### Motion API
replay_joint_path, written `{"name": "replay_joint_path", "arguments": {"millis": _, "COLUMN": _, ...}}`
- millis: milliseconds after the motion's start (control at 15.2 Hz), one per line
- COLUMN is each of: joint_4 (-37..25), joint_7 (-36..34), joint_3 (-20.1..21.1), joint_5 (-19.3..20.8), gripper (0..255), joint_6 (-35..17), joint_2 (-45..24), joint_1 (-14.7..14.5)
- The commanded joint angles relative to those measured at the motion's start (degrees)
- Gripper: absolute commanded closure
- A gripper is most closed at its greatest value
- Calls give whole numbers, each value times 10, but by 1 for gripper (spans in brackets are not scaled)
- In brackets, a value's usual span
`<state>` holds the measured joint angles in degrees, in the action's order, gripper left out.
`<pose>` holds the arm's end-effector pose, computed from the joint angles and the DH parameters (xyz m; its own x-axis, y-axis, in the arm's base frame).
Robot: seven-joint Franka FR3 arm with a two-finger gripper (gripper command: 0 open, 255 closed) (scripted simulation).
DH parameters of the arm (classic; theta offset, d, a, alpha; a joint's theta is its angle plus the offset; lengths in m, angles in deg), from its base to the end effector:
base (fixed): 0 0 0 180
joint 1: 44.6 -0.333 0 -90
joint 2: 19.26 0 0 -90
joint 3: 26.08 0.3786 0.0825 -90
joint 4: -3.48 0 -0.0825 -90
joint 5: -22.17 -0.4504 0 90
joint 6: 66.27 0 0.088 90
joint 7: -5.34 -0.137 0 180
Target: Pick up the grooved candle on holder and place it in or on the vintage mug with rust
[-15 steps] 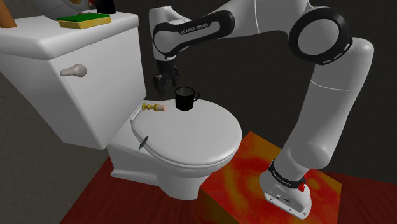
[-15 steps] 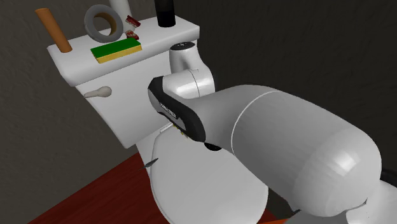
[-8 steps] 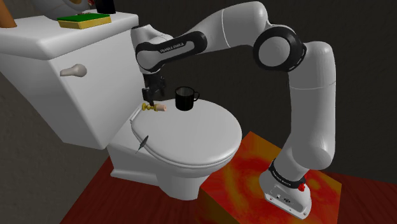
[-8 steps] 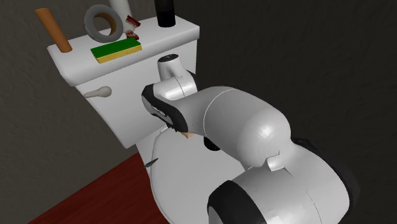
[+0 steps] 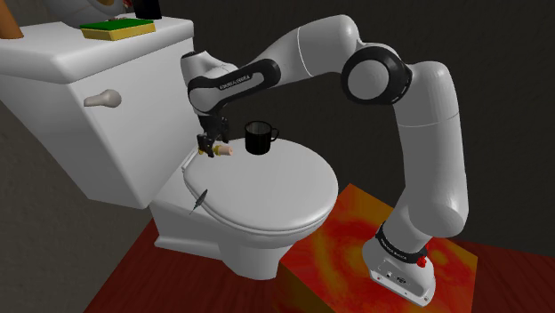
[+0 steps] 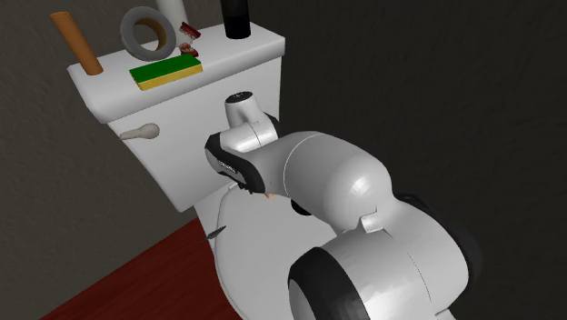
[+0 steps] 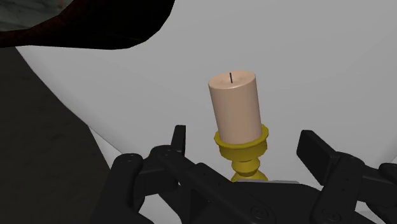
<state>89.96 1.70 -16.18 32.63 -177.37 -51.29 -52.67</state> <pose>0.7492 0.2042 0.3256 0.9485 0.2947 -0.1164 0.3045 -0.9494 0.0773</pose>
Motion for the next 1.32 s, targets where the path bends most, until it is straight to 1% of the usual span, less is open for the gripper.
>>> {"name": "replay_joint_path", "arguments": {"millis": 0, "joint_4": 5, "joint_7": 0, "joint_3": -1, "joint_5": 1, "gripper": 0, "joint_6": -8, "joint_2": -3, "joint_1": 1}}
{"name": "replay_joint_path", "arguments": {"millis": 462, "joint_4": 5, "joint_7": 0, "joint_3": -1, "joint_5": 1, "gripper": 0, "joint_6": -8, "joint_2": -3, "joint_1": 1}}
{"name": "replay_joint_path", "arguments": {"millis": 528, "joint_4": 5, "joint_7": 0, "joint_3": -1, "joint_5": 1, "gripper": 255, "joint_6": -8, "joint_2": -3, "joint_1": 1}}
{"name": "replay_joint_path", "arguments": {"millis": 1122, "joint_4": 5, "joint_7": 0, "joint_3": -1, "joint_5": 1, "gripper": 255, "joint_6": -8, "joint_2": -3, "joint_1": 1}}
{"name": "replay_joint_path", "arguments": {"millis": 1254, "joint_4": -1, "joint_7": 1, "joint_3": 0, "joint_5": -1, "gripper": 255, "joint_6": 4, "joint_2": 3, "joint_1": 1}}
